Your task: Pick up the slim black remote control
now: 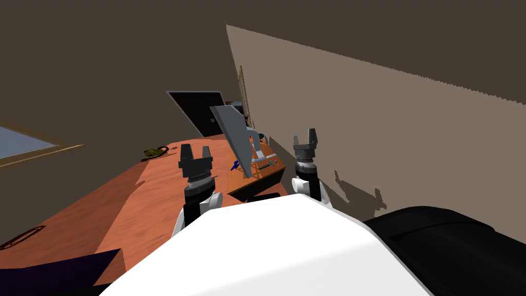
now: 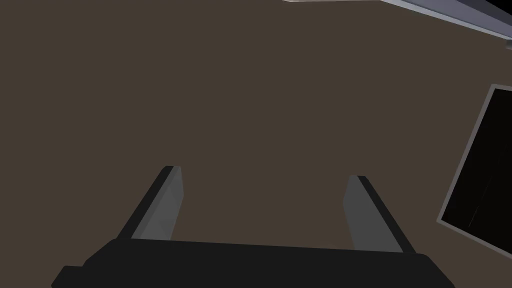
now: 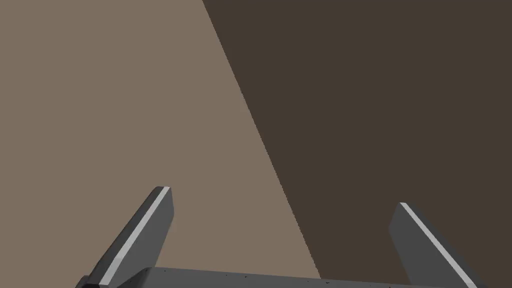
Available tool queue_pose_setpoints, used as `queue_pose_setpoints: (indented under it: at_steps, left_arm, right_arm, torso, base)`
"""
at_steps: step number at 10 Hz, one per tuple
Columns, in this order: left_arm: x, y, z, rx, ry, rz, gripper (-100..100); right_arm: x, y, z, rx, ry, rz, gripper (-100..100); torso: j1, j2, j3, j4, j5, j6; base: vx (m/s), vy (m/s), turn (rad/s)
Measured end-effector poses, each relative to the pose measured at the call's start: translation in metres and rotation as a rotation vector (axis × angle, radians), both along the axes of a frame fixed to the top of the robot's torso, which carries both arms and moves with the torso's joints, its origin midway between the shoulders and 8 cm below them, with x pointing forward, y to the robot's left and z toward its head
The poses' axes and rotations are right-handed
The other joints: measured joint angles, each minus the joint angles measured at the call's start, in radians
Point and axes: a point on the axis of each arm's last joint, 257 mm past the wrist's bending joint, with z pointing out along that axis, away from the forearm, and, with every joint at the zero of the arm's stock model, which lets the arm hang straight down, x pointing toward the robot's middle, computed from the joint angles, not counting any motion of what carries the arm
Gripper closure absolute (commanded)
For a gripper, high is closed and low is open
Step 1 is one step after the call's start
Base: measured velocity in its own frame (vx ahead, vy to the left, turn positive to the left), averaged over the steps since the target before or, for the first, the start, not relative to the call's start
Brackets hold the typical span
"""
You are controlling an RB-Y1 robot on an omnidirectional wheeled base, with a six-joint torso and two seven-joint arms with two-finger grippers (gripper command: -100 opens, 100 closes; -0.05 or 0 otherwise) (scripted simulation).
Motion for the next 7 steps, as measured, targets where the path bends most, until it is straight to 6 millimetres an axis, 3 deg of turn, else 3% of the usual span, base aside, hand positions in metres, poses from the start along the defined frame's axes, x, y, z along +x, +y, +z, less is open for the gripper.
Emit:
queue_pose_setpoints:
  at_steps: [4,7]
  left_arm:
    - [0.000,0.000,0.000,0.000,0.000,0.000,0]
    - [0.000,0.000,0.000,0.000,0.000,0.000,0]
  right_arm:
    - [0.016,0.010,-0.035,-0.093,0.095,0.028,-100]
    - [0.036,0.013,-0.082,-0.185,0.202,0.043,-100]
  torso:
    - [-0.003,0.001,0.001,0.000,-0.001,0.000]
    - [-0.003,0.001,0.000,0.000,-0.001,0.000]
  base:
    - [-0.017,-0.031,0.162]
    - [-0.018,-0.034,0.269]
